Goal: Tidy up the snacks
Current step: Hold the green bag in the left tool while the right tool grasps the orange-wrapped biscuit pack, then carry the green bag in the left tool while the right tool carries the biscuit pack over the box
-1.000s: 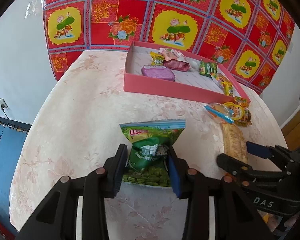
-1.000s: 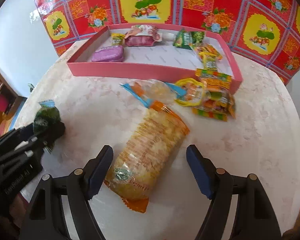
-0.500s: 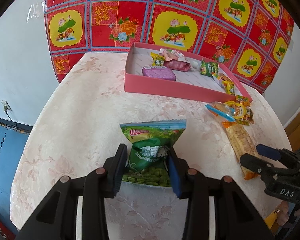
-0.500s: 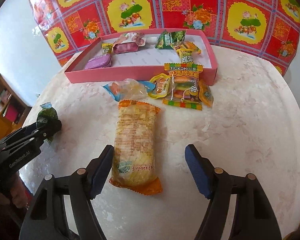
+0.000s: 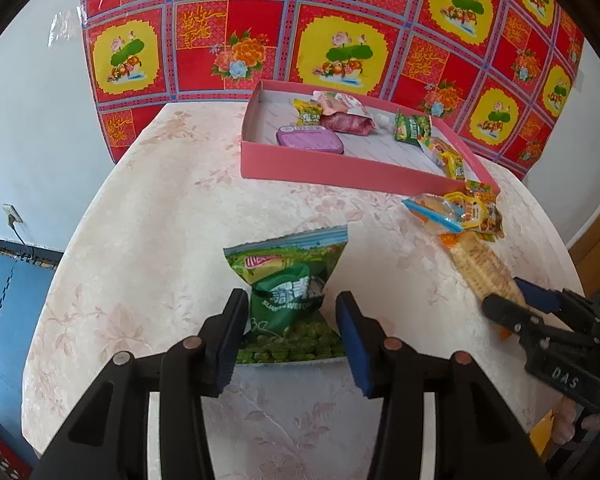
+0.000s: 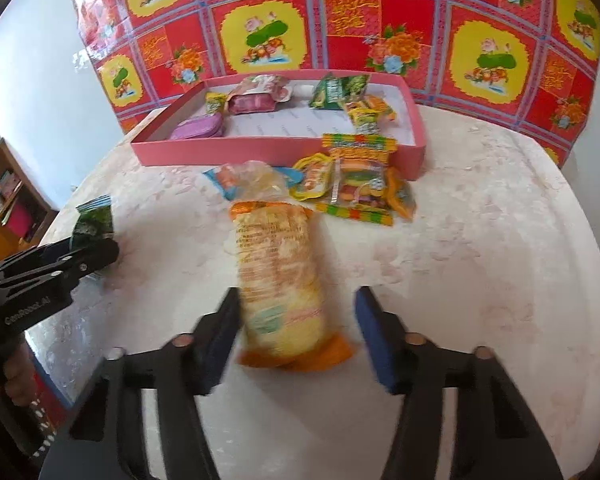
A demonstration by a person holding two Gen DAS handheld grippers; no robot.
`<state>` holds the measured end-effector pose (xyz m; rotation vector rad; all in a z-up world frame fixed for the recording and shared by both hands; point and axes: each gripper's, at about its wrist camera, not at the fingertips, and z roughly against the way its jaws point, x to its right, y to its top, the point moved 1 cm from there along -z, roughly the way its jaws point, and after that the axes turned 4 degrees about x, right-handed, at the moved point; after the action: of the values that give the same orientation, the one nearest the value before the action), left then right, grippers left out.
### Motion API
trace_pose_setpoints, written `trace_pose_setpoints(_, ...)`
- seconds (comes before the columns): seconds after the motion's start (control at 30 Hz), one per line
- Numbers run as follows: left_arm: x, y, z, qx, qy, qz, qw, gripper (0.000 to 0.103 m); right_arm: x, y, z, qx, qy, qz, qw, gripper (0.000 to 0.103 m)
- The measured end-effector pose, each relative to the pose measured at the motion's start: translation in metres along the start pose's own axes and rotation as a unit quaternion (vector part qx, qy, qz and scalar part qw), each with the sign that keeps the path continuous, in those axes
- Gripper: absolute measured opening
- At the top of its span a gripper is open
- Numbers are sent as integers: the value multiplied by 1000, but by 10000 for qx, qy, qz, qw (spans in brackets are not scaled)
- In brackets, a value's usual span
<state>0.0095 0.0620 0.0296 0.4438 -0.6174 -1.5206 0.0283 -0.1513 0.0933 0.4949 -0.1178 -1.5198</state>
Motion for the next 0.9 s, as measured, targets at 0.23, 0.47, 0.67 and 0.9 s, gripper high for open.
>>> trace_pose_setpoints(0.23,3,-1,2,-32,104,-81,9999,35,8,-6,4,108,264,-103,9995,40)
trace_pose_setpoints(0.47,7,4,10,40,91,-89,9999,35,12,-8,15,306,472,-86,9984,40)
trace_pose_setpoints(0.67,11,14,16,128,64,-93,9999,35,15,-1,25,463,566,-102,9973,40)
trace_pose_setpoints(0.9,13,35,20,208,-9,-48,9998,35,17,15,30,537,635,-84,9965,40)
